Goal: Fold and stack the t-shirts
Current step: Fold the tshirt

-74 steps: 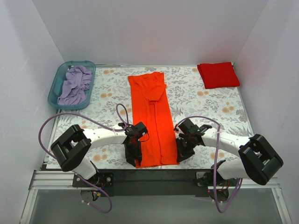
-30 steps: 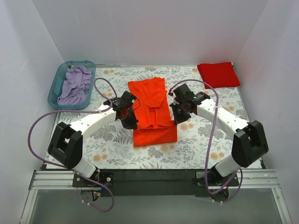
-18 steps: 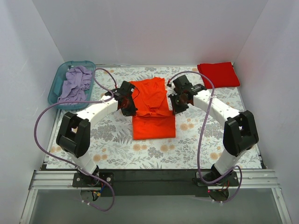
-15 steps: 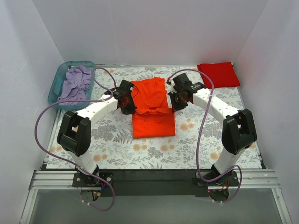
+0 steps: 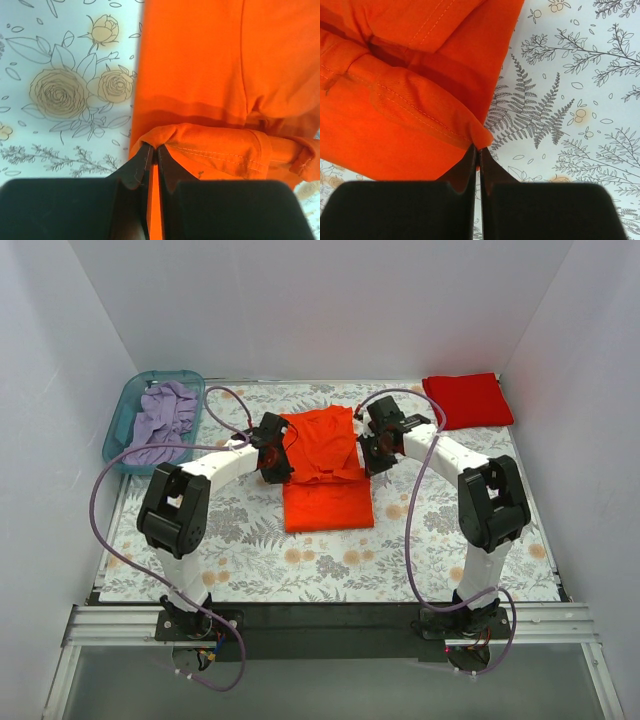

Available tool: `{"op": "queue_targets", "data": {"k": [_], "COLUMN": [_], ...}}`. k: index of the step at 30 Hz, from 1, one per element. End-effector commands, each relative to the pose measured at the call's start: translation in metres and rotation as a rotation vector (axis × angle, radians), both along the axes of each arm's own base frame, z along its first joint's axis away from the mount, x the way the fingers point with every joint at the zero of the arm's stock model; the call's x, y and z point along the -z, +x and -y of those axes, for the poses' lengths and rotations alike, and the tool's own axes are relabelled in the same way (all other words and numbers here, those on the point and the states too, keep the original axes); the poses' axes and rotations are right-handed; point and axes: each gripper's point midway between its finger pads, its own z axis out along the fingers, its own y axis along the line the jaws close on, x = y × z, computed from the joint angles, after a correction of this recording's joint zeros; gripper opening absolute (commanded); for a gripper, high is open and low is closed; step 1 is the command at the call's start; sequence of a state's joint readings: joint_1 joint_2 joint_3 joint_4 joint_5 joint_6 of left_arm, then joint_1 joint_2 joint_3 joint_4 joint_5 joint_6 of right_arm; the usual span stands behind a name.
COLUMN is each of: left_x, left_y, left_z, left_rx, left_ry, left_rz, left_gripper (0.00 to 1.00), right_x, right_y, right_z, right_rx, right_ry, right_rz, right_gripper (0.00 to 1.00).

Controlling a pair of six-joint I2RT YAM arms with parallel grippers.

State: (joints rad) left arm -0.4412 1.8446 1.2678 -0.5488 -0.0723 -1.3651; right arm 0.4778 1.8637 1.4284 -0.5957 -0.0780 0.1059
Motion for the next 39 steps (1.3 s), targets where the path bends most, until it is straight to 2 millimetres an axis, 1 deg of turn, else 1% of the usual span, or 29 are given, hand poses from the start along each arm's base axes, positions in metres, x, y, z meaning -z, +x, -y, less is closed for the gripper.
{"op": "queue_targets", "data": {"k": [1, 2, 3, 4, 6, 7, 8, 9, 10, 11, 12, 13, 15, 17, 18, 19, 20, 21, 22, 24, 26, 27, 28, 29, 31, 33, 34, 36, 39], "left_x": [-0.008, -0.003, -0.004, -0.003, -0.009, -0.013, -0.019, -0.024, -0.027, -0.03, -0.037, -0.039, -0.049, -0.055, -0.051, -0.056, -0.054, -0.053, -0.047, -0.034, -0.016, -0.009, -0.003, 0.008, 0.019, 0.035, 0.038, 0.046, 0.046], "left_y": [0.023, 0.023, 0.023, 0.023, 0.024, 0.025, 0.023, 0.022, 0.02, 0.017, 0.011, 0.007, -0.008, -0.018, -0.029, -0.035, -0.042, -0.05, -0.057, -0.069, -0.077, -0.082, -0.086, -0.094, -0.104, -0.117, -0.125, -0.134, -0.137], "left_z": [-0.008, -0.008, -0.007, -0.007, -0.007, -0.007, -0.007, -0.008, -0.008, -0.007, -0.006, -0.005, 0.002, 0.009, 0.017, 0.023, 0.029, 0.041, 0.045, 0.056, 0.058, 0.059, 0.058, 0.055, 0.054, 0.045, 0.046, 0.04, 0.039], "left_rx": [-0.02, -0.016, -0.01, -0.008, -0.005, -0.004, -0.004, -0.008, -0.011, -0.015, -0.016, -0.018, -0.004, -0.001, 0.022, 0.033, 0.049, 0.078, 0.091, 0.126, 0.143, 0.15, 0.151, 0.154, 0.162, 0.161, 0.17, 0.166, 0.162], "left_ry": [0.039, 0.043, 0.044, 0.044, 0.039, 0.036, 0.031, 0.026, 0.015, 0.001, -0.016, -0.034, -0.079, -0.104, -0.111, -0.126, -0.134, -0.141, -0.134, -0.122, -0.093, -0.085, -0.083, -0.073, -0.071, -0.04, -0.059, -0.042, -0.042], "left_rz": [0.069, 0.061, 0.062, 0.06, 0.073, 0.081, 0.094, 0.103, 0.106, 0.104, 0.114, 0.112, 0.116, 0.121, 0.112, 0.123, 0.115, 0.114, 0.102, 0.069, 0.027, 0.004, -0.016, -0.048, -0.088, -0.137, -0.171, -0.204, -0.21], "left_gripper": [0.01, 0.03, 0.07, 0.13, 0.2, 0.24, 0.31, 0.34, 0.37, 0.39, 0.41, 0.43, 0.44, 0.43, 0.4, 0.39, 0.36, 0.34, 0.28, 0.25, 0.22, 0.22, 0.19, 0.18, 0.17, 0.17, 0.17, 0.17, 0.17], "right_x": [-0.003, -0.002, -0.002, -0.002, -0.006, -0.01, -0.014, -0.017, -0.026, -0.03, -0.032, -0.042, -0.049, -0.052, -0.052, -0.048, -0.046, -0.042, -0.039, -0.029, -0.019, -0.016, -0.009, -0.006, 0.002, 0.004, 0.012, 0.019, 0.027], "right_y": [0.02, 0.022, 0.023, 0.024, 0.025, 0.025, 0.025, 0.025, 0.026, 0.026, 0.023, 0.023, 0.018, 0.006, 0.002, -0.007, -0.01, -0.014, -0.02, -0.025, -0.03, -0.031, -0.034, -0.034, -0.031, -0.025, -0.021, -0.013, -0.001], "right_z": [0.0, 0.0, -0.001, -0.002, -0.004, -0.005, -0.006, -0.005, -0.003, -0.002, 0.0, 0.001, -0.002, -0.013, -0.017, -0.024, -0.029, -0.033, -0.04, -0.049, -0.06, -0.064, -0.068, -0.07, -0.076, -0.079, -0.078, -0.079, -0.077], "right_rx": [0.004, 0.004, 0.004, 0.004, 0.006, 0.005, 0.008, 0.013, 0.02, 0.025, 0.035, 0.04, 0.033, 0.007, -0.002, -0.013, -0.021, -0.027, -0.044, -0.048, -0.061, -0.066, -0.074, -0.074, -0.068, -0.06, -0.049, -0.057, -0.051], "right_ry": [0.0, 0.0, 0.001, 0.002, 0.015, 0.024, 0.029, 0.031, 0.032, 0.031, 0.027, 0.035, 0.052, 0.101, 0.119, 0.144, 0.156, 0.167, 0.184, 0.206, 0.224, 0.229, 0.227, 0.229, 0.239, 0.239, 0.217, 0.195, 0.154], "right_rz": [0.055, 0.056, 0.058, 0.057, 0.065, 0.07, 0.076, 0.083, 0.106, 0.117, 0.118, 0.148, 0.166, 0.173, 0.173, 0.164, 0.164, 0.156, 0.143, 0.133, 0.113, 0.108, 0.092, 0.088, 0.084, 0.091, 0.089, 0.097, 0.119], "right_gripper": [0.06, 0.08, 0.14, 0.19, 0.28, 0.29, 0.3, 0.32, 0.32, 0.32, 0.33, 0.33, 0.33, 0.33, 0.31, 0.29, 0.27, 0.22, 0.21, 0.18, 0.18, 0.17, 0.17, 0.17, 0.17, 0.17, 0.17, 0.17, 0.17]}}
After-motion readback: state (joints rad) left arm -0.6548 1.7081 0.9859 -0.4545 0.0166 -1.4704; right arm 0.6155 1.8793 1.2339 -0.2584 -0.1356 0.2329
